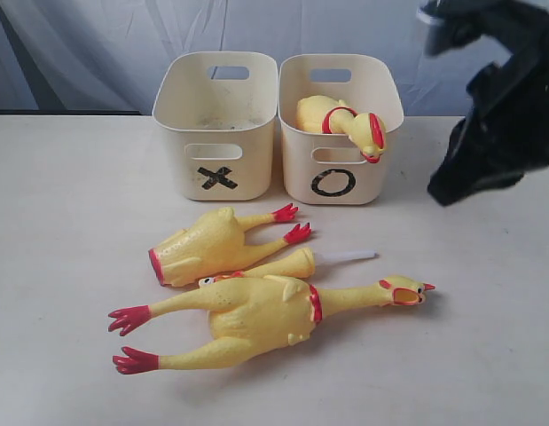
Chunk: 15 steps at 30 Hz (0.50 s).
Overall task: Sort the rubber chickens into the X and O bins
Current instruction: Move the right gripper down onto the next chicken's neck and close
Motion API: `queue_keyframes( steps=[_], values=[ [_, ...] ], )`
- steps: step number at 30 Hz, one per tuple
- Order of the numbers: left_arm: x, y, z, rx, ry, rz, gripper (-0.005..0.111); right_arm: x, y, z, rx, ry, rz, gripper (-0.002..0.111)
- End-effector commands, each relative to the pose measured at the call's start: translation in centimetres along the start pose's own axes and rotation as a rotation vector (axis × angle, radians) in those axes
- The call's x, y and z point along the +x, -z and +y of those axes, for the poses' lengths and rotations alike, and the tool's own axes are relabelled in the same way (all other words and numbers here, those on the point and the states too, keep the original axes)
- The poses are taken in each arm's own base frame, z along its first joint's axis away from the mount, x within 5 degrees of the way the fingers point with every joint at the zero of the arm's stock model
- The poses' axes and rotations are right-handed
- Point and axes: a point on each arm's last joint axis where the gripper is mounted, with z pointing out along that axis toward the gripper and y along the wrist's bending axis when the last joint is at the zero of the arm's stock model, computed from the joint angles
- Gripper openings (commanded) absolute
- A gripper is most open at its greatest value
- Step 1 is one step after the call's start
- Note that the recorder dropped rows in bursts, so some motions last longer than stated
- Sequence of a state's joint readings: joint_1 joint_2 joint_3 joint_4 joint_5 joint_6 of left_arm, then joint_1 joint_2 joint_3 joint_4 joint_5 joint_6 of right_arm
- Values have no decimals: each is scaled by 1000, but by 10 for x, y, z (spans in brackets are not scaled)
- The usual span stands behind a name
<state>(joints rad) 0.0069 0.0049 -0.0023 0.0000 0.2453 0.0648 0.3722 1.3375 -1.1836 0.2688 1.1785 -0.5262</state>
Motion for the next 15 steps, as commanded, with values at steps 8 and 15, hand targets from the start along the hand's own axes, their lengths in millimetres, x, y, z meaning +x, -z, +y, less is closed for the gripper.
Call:
queue_keyframes(
  steps=[8,15],
  values=[
    [-1,0,0,-1,11,-16,0,41,-69,30,130,570,-82,-1],
    [-1,0,0,-1,11,-16,0,59,-113,26,232,739,-125,4]
  ],
)
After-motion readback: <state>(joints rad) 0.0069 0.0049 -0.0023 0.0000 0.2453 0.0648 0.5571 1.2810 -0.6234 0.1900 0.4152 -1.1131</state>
